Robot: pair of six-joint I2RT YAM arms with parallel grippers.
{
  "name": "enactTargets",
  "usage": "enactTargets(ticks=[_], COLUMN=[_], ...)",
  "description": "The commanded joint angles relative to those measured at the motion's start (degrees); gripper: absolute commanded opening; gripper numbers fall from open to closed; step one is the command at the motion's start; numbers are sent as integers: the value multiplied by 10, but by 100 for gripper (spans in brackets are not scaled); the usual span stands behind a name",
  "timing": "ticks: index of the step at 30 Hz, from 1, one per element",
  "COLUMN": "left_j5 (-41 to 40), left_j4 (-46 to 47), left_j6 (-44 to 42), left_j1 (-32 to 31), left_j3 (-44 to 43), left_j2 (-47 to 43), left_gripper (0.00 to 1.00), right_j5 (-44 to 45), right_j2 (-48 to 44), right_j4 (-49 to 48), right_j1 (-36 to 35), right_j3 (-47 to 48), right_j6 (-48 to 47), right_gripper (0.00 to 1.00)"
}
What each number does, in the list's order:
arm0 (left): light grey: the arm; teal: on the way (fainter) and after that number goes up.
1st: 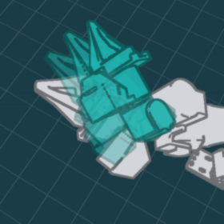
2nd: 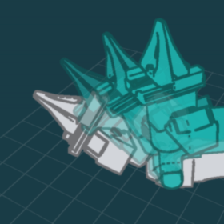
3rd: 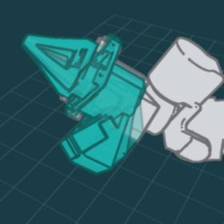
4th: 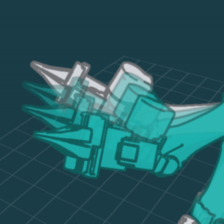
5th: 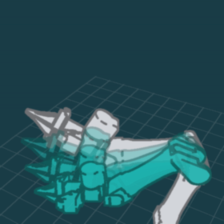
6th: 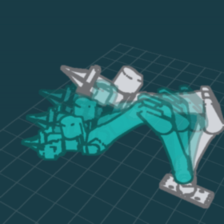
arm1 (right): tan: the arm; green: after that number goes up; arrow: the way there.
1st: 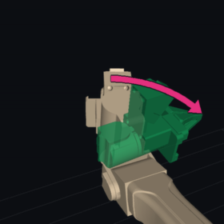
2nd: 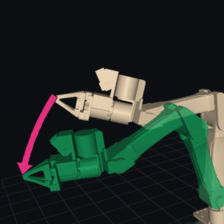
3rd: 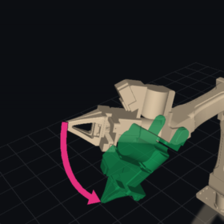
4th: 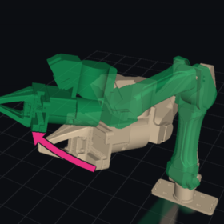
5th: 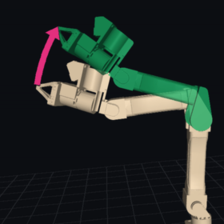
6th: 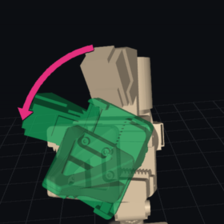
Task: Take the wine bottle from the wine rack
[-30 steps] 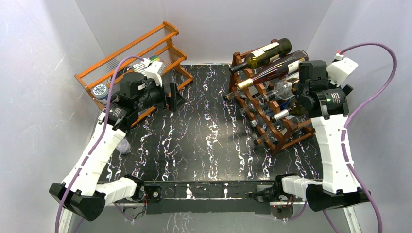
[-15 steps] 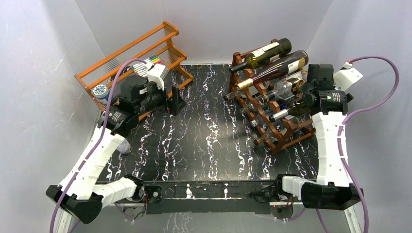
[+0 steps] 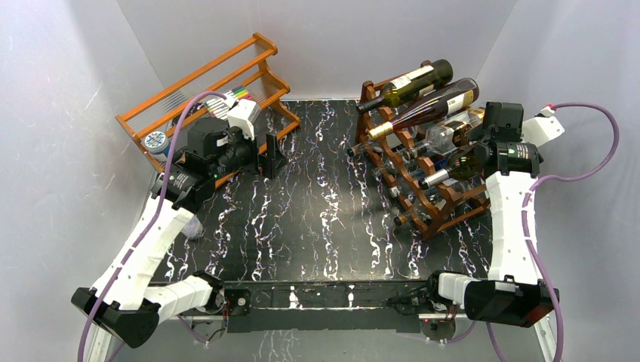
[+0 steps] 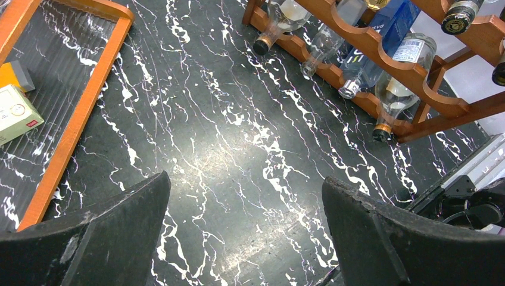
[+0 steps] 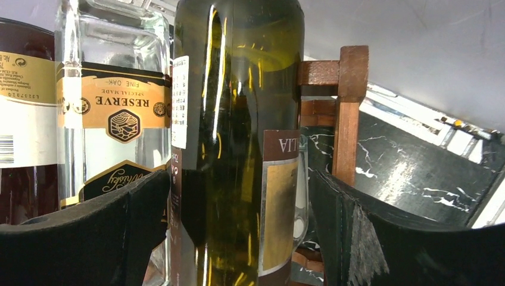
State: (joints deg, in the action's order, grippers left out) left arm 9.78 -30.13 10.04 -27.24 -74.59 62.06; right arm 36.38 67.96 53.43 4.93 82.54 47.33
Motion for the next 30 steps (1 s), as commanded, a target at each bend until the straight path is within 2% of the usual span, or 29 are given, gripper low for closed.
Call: enactTargets(ticks=[1, 8, 11, 14, 16, 18, 19, 21, 27, 30], left_j5=[-4, -1, -2, 3, 4, 5, 7, 10, 17, 24], left_j4=[-7, -8, -9, -9, -9, -9, -7, -5, 2, 6], left_j6=[-6, -1, 2, 5, 8, 13, 17, 21, 35, 45], left_j1=[-3, -3, -2, -3, -3, -3, -3, -3, -3, -3], left_j3=[-8, -14, -17, -22, -23, -24, -26, -29, -30, -29], left_j2=[0, 3, 5, 9, 9, 8, 8, 9, 12, 14], left_gripper=[98, 98, 98, 98, 98, 98, 98, 98, 98, 98], right_j5=[-15, -26, -25, -37, -50, -52, -53, -58, -70, -71], right_j2=[-6, -9, -26, -26, -27, -35, -45, -66, -111, -126], right_j4=[-36, -52, -75, -88, -96, -99, -101, -104, -104, -104], right_j1=[9, 14, 17, 19, 21, 21, 22, 22, 21, 22], right_j3=[-13, -23, -46, -56, -59, -65, -69, -67, -56, -42], right_j6=[50, 99, 113, 116, 112, 113, 114, 115, 122, 111], right_gripper=[98, 97, 93, 98, 97, 87, 77, 64, 45, 40])
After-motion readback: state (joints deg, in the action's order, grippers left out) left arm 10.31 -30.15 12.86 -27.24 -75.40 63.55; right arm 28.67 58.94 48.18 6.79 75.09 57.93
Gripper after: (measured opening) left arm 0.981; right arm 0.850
